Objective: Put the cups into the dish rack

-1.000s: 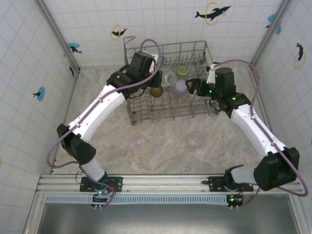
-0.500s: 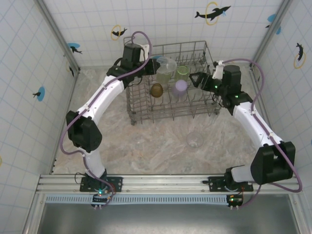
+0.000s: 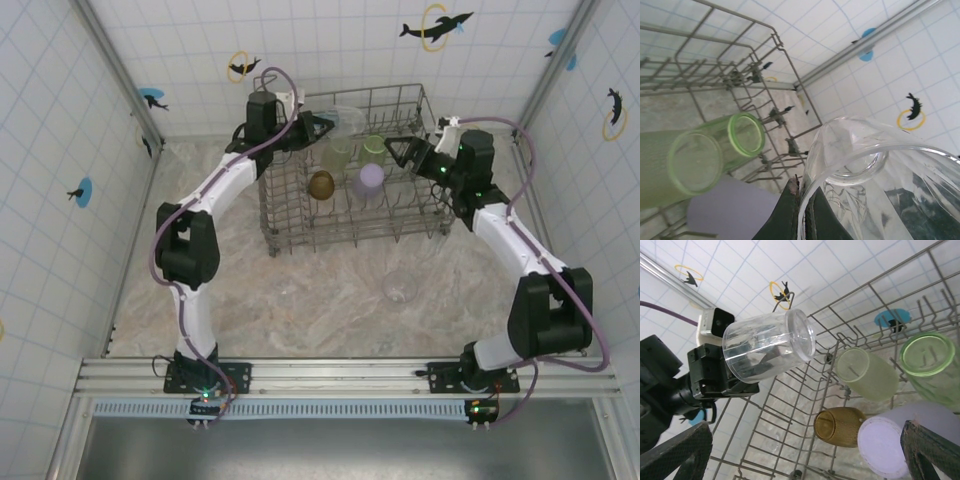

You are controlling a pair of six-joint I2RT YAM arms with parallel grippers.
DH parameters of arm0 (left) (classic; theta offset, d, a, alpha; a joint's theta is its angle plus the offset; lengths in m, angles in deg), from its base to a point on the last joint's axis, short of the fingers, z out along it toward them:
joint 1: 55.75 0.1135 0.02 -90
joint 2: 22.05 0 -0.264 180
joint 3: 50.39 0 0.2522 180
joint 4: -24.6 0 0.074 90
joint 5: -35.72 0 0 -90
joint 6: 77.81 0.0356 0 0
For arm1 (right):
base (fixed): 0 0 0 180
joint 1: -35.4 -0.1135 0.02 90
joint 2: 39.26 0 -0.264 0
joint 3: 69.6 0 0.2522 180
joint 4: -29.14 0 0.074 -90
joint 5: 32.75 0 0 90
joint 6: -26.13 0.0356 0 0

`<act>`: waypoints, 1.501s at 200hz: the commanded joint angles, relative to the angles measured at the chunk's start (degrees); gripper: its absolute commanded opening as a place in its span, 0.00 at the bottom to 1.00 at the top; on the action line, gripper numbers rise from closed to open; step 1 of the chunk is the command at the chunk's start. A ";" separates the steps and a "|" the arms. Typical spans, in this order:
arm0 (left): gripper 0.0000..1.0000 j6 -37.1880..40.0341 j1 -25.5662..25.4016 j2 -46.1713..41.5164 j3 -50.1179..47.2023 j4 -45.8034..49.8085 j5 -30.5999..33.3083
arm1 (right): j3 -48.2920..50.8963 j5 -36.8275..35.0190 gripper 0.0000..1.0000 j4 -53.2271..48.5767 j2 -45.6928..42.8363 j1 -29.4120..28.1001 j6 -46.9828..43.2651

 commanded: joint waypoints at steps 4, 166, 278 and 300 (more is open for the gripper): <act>0.00 -5.60 -0.35 1.05 0.23 -9.07 -4.95 | -0.44 3.21 1.00 10.35 2.43 0.15 4.88; 0.00 -13.61 -0.65 -0.02 -7.99 -23.94 -6.76 | -8.70 0.46 1.00 43.89 23.28 -3.96 35.42; 0.00 -12.10 -1.97 0.86 -9.31 -24.85 -5.77 | -14.04 -3.29 0.97 46.09 28.80 -7.09 44.69; 0.00 -10.51 -2.20 0.86 -9.35 -23.55 -5.35 | -13.94 -4.23 0.88 46.61 29.03 -7.30 45.83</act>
